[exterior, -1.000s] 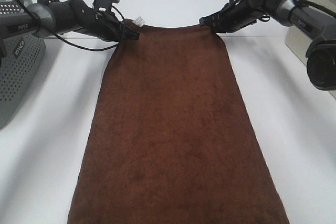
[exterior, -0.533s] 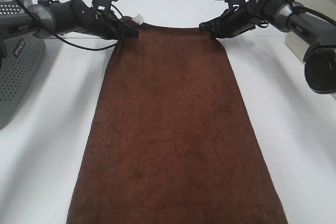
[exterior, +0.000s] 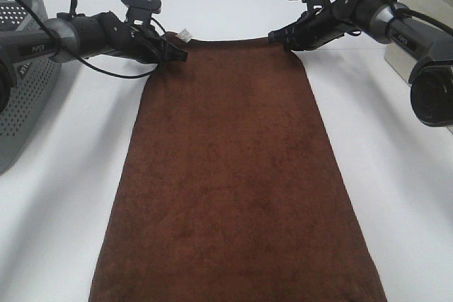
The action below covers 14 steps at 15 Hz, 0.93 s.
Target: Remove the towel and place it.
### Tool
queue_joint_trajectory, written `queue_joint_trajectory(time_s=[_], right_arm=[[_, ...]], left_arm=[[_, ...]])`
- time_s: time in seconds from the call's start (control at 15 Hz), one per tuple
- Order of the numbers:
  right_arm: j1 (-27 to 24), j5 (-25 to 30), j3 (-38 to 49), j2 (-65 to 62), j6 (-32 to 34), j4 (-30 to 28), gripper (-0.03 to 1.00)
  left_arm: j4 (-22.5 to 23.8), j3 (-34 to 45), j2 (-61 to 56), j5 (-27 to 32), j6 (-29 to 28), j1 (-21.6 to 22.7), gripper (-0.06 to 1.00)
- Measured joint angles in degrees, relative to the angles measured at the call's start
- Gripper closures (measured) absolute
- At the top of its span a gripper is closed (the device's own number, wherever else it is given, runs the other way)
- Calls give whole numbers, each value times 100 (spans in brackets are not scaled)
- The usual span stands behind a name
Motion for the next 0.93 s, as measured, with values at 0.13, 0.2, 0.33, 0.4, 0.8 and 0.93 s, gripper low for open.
queue_joint_trajectory(time_s=[0.13,0.2,0.33,0.4,0.8,0.93], right_arm=[[0,-23,0,0,-11,6,96],[0,-23,0,0,-17,6,96],[0,-23,0,0,-23,23,96],[0,-23,0,0,-29,23,95],[0,-315,0,0,74,-29,35],[-6,-378,0,0,103,-74,32]], left_arm=[[0,0,0,-40,0,0,94],[0,0,11,-120,0,0,94],[-17,0,17,-138,0,0,92],[-17,-6,23,-155,0,0,89],[-40,-6,52,-584,0,0,27],[-40,-6,52,-693,0,0,24]])
